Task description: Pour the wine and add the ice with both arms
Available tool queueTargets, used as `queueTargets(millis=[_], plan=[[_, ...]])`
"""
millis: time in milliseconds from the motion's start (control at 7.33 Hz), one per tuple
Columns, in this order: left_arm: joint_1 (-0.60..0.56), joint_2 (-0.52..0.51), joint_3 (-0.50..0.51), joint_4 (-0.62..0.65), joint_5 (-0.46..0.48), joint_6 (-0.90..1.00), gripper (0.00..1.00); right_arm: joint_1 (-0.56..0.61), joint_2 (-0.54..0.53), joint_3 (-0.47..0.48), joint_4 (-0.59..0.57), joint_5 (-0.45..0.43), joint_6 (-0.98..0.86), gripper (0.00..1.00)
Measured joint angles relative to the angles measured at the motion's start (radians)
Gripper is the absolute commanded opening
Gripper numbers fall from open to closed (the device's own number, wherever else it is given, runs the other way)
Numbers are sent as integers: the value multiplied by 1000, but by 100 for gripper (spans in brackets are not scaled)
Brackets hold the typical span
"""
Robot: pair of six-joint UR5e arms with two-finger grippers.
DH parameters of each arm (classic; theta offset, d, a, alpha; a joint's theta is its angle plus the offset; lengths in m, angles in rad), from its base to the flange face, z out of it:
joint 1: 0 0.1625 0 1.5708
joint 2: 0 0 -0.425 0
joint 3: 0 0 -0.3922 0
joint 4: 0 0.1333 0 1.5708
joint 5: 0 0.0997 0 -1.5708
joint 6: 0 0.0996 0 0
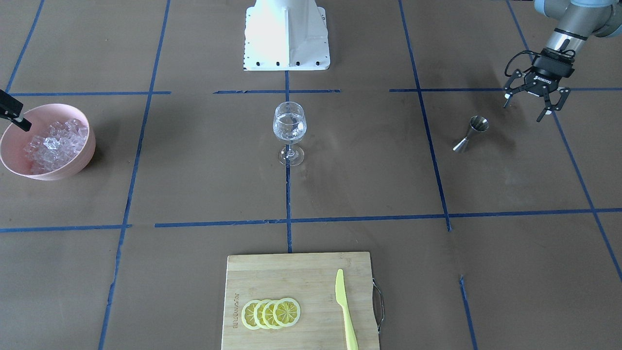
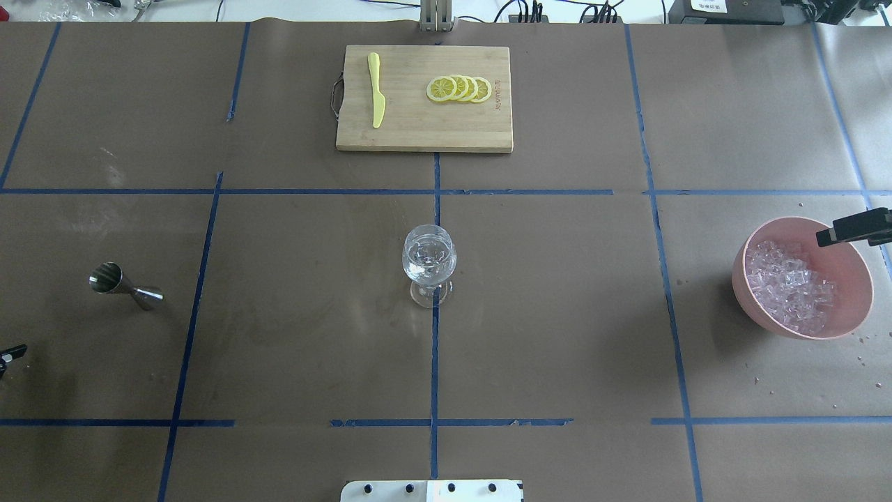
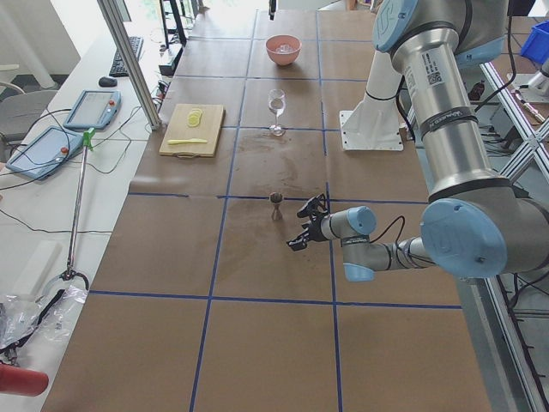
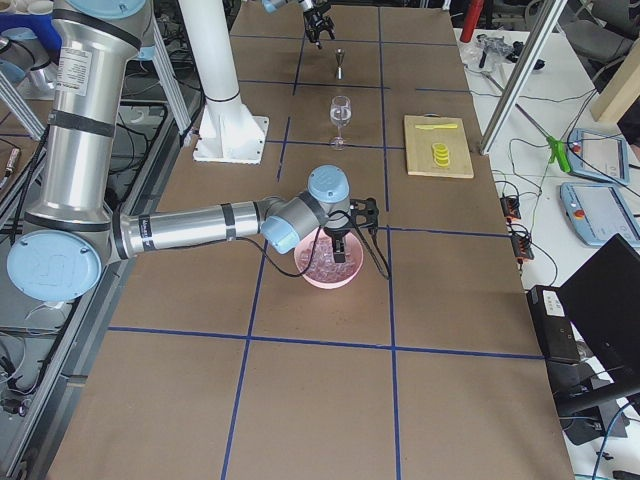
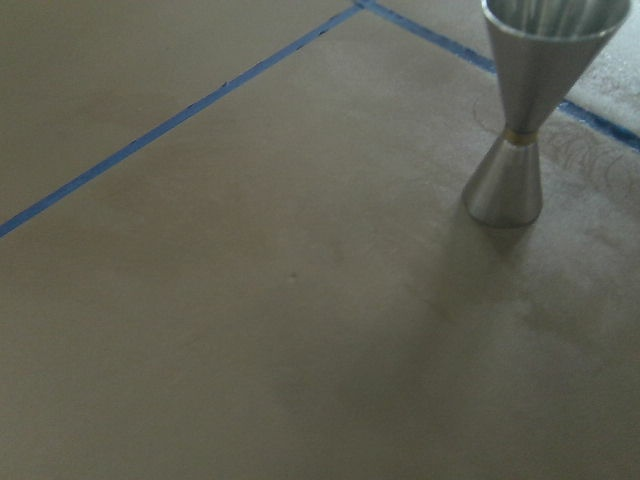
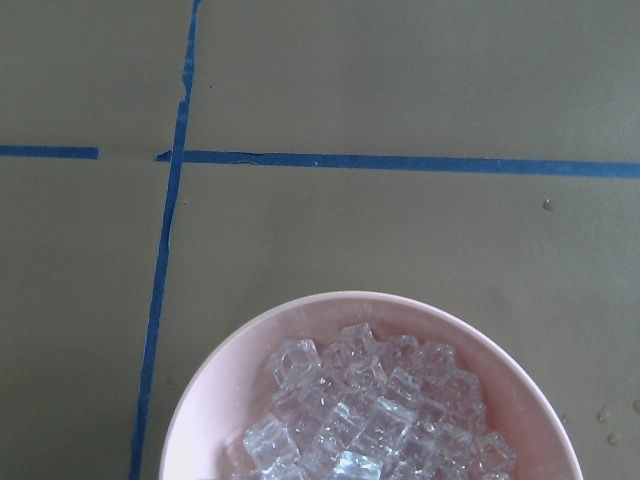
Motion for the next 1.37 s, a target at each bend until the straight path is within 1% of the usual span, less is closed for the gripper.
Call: queueTargets(millis=[137, 410, 546, 683, 819, 956, 1229, 1365], plan=[[-80, 0, 22, -4, -89, 15, 100, -53, -28, 0, 37, -50, 24, 100], [-221, -1, 48, 1, -266, 20, 100, -118, -48, -3, 57, -120, 42, 100], [-258, -2, 53, 1, -311, 21, 100, -143, -48, -8, 58, -151, 49, 99], [-274, -3, 54, -1, -330, 20, 100, -170, -45, -15, 59, -186, 53, 93], [-279, -3, 54, -5, -336, 18, 100, -189, -42, -22, 60, -212, 60, 83], [-280, -4, 53, -7, -337, 15, 100, -201, -37, -25, 60, -225, 74, 63], [-281, -4, 49, -9, -337, 13, 100, -213, -27, -27, 60, -233, 88, 43], [-282, -4, 47, -9, -337, 13, 100, -216, -20, -29, 61, -234, 89, 25]])
